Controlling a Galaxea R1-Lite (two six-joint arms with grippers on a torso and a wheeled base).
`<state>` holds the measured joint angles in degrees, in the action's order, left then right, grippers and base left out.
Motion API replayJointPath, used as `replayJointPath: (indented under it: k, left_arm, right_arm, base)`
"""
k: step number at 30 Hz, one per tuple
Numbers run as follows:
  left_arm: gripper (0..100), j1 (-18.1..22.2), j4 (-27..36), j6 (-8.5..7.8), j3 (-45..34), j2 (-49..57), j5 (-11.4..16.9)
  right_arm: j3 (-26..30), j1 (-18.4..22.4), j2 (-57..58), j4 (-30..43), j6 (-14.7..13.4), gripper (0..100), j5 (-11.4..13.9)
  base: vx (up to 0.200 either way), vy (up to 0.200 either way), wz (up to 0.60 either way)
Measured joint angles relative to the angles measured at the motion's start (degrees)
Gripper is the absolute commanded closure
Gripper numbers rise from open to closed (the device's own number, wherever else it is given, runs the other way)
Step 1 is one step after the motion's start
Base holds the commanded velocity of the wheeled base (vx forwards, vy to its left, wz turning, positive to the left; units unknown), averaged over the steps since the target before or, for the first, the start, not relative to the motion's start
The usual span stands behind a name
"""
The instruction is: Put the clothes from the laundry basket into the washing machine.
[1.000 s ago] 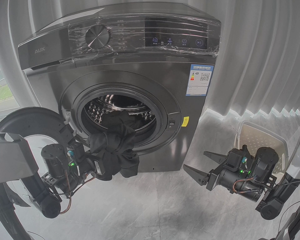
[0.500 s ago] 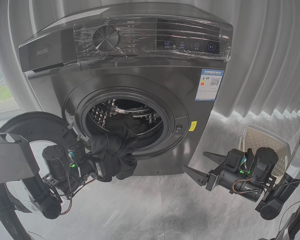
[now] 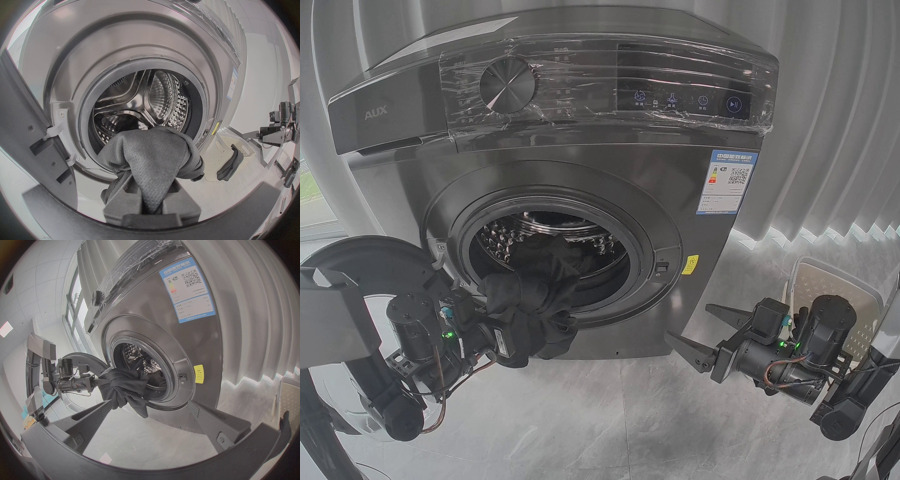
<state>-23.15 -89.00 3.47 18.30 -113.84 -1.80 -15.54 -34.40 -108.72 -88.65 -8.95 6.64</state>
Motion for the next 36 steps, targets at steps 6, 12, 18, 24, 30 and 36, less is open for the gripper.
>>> replayJointPath:
  k: [6, 12, 18, 24, 30, 36]
  left_arm:
    - [100, -0.16, 0.02, 0.00, -0.02, 0.00, 0.00]
    - [100, -0.38, 0.02, 0.02, -0.02, 0.02, -0.02]
    - [100, -0.66, 0.00, 0.00, -0.05, 0.00, -0.05]
    - [100, -0.63, 0.02, 0.35, -1.18, 0.30, 0.50]
    - [100, -2.15, 0.02, -0.06, -0.30, 0.44, 0.69]
    - [100, -4.39, 0.02, 0.43, 2.56, -0.83, 0.94]
  right_arm:
    - [0.06, 0.01, -0.11, -0.02, 0.00, 0, 0.00]
    - [0.13, -0.02, -0.24, -0.02, -0.02, 0, 0.00]
    - [0.22, -0.02, -0.35, -0.02, -0.02, 0, 0.00]
    - [0.52, -0.07, -0.35, 0.00, 0.00, 0, 0.02]
    - [0.50, -0.27, -0.38, -0.02, 0.04, 0, 0.02]
    - [0.52, -0.33, -0.38, -0.02, 0.06, 0, -0.02]
  base:
    - [0.000, 0.000, 0.00]
    - [0.000, 0.000, 0.00]
    - [0.000, 0.000, 0.00]
    - [0.000, 0.000, 0.00]
    - [0.000, 0.000, 0.00]
    - [0.000, 0.000, 0.00]
